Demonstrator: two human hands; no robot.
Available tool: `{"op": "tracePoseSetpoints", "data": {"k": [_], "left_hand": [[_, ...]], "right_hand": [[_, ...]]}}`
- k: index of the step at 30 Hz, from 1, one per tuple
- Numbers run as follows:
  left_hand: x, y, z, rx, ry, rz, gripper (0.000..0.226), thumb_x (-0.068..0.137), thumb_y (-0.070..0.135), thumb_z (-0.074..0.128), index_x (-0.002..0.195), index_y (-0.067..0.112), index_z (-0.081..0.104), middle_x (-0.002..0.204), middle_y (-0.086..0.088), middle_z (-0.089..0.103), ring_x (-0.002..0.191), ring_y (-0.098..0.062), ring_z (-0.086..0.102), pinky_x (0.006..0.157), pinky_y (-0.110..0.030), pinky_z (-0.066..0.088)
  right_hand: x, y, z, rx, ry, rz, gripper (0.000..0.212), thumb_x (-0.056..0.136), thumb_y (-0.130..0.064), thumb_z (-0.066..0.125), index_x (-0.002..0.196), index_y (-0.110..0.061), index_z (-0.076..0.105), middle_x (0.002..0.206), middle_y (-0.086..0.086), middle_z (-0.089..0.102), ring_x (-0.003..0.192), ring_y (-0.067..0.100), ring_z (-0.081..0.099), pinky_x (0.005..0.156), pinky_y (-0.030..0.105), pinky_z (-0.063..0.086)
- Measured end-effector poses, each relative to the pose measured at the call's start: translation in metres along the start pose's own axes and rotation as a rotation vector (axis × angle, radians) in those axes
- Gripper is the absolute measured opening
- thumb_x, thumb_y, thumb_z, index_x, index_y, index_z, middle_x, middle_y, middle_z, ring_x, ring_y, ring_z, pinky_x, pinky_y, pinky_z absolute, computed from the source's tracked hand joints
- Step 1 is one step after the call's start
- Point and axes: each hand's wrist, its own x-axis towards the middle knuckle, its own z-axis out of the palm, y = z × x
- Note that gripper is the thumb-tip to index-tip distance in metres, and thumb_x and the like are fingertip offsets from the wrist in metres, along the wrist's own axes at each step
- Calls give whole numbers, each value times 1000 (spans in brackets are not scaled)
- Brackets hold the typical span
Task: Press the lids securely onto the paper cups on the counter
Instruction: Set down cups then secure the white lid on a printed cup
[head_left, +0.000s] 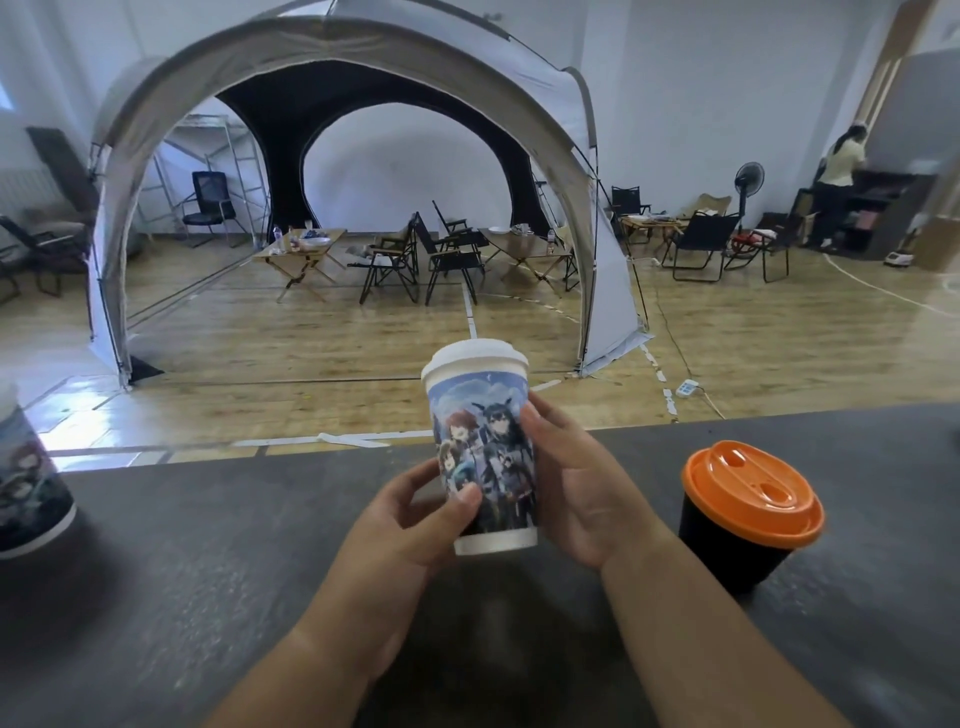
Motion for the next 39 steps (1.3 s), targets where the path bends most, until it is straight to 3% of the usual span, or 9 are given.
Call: {"op": "tracePoseSetpoints", "data": {"k": [3, 7, 10, 16, 20, 24, 29, 34, 39], "left_hand": [[-1, 0, -2, 263, 49, 69, 53, 62, 28, 78, 110, 34, 56, 95, 3, 75, 87, -8, 72, 71, -24, 57], [2, -2, -1, -148, -112, -75, 56, 70, 21, 69, 124, 11, 55, 108, -15, 72, 94, -26, 71, 71, -35, 61], [1, -2, 1, -187, -87, -83, 57, 66, 12, 70, 121, 4, 57, 106, -17, 73, 91, -27, 72, 71, -37, 62], [-2, 0, 2, 268, 25, 18, 51, 66, 27, 77, 112, 33, 54, 102, 6, 71, 84, 0, 70, 68, -17, 53], [0, -1, 2, -78, -115, -76, 44, 75, 18, 63, 117, 5, 62, 110, -15, 72, 97, -25, 71, 83, -35, 59], [2, -2, -1, -55, -68, -46, 46, 70, 12, 67, 115, 4, 64, 106, -15, 73, 98, -27, 71, 86, -38, 58], [0, 3, -2, 240, 50, 42, 59, 56, 31, 79, 113, 29, 62, 94, 10, 75, 90, -8, 72, 79, -30, 56], [0, 4, 1, -139, -14, -41, 53, 72, 20, 67, 123, 18, 54, 106, -15, 73, 94, -30, 70, 89, -46, 54], [2, 3, -3, -15, 21, -12, 69, 59, 17, 79, 123, 22, 54, 105, -12, 73, 97, -32, 71, 86, -48, 56]], "right_hand": [[-1, 3, 1, -195, 159, -97, 91, 61, -29, 87, 140, -22, 42, 118, 13, 70, 105, 30, 70, 90, 47, 56], [-2, 0, 1, 20, 96, -73, 69, 77, -20, 75, 138, -8, 46, 121, 24, 68, 112, 42, 65, 94, 55, 53], [0, 0, -1, 42, -20, 7, 54, 90, -23, 63, 137, -1, 49, 129, 28, 61, 120, 45, 59, 102, 56, 48], [-3, 4, 0, -184, 192, -79, 86, 56, -24, 83, 133, -22, 46, 118, 15, 68, 105, 31, 70, 91, 46, 57], [0, -1, -3, -8, 108, -3, 73, 78, -23, 80, 140, -12, 45, 126, 22, 65, 116, 37, 64, 102, 56, 48], [1, -2, -2, 20, -35, 60, 45, 91, -24, 61, 132, -5, 56, 127, 22, 64, 117, 37, 62, 103, 53, 49], [-4, 5, 4, -318, 156, -55, 94, 58, -35, 86, 141, -24, 42, 125, 9, 66, 111, 26, 68, 97, 45, 54], [1, 0, 2, 0, 122, 9, 68, 75, -18, 72, 138, -9, 48, 122, 20, 68, 115, 36, 65, 98, 51, 52], [-2, -1, 5, -37, -16, 20, 47, 88, -21, 61, 132, -7, 56, 127, 20, 66, 119, 38, 62, 101, 50, 51]]}}
